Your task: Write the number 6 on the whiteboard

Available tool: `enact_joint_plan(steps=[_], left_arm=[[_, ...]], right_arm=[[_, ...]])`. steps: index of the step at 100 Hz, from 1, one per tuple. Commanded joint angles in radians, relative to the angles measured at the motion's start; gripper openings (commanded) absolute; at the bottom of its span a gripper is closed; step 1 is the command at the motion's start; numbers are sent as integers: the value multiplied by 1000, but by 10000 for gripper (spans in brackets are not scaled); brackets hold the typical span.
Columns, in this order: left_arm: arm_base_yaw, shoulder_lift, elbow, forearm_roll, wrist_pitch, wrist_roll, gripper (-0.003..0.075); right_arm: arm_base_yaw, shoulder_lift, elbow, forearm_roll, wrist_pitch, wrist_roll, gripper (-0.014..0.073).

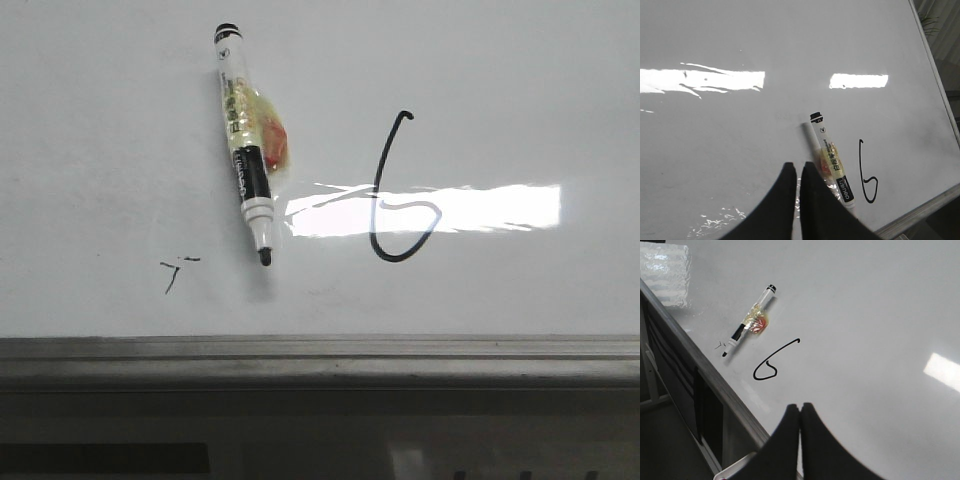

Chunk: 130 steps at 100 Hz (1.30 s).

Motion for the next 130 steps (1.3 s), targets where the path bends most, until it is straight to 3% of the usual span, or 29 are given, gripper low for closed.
enact_joint_plan(steps=[1,58,63,74,84,94,113,122,130], left_arm=[[-7,8,-26,-22,32,4,-20],[13,-7,13,3,28,4,-20],[21,-14,33,91,35,-2,-20],[87,-14,90,464,79,-105,-20],[253,-14,145,701,167,-292,-20],[474,-18,188,931,350,-566,-20],[921,-81,225,1497,789,-1294,-20],[1080,-128,240,1604,943,-1405,-20],[1174,-167,267,1621,954,-1405,-20]], right_arm=[[-8,10,-15,-23,-72,0,-43],[-8,10,-15,-23,-72,0,-43],[-8,10,-15,-23,-72,0,-43],[-8,10,-15,-23,-72,0,-43],[-8,10,-15,-23,-72,0,-43],[-8,10,-15,-23,-72,0,-43],[-8,10,-15,-23,-65,0,-43],[-8,10,-15,-23,-64,0,-43],[-8,10,-15,-23,-64,0,-43]])
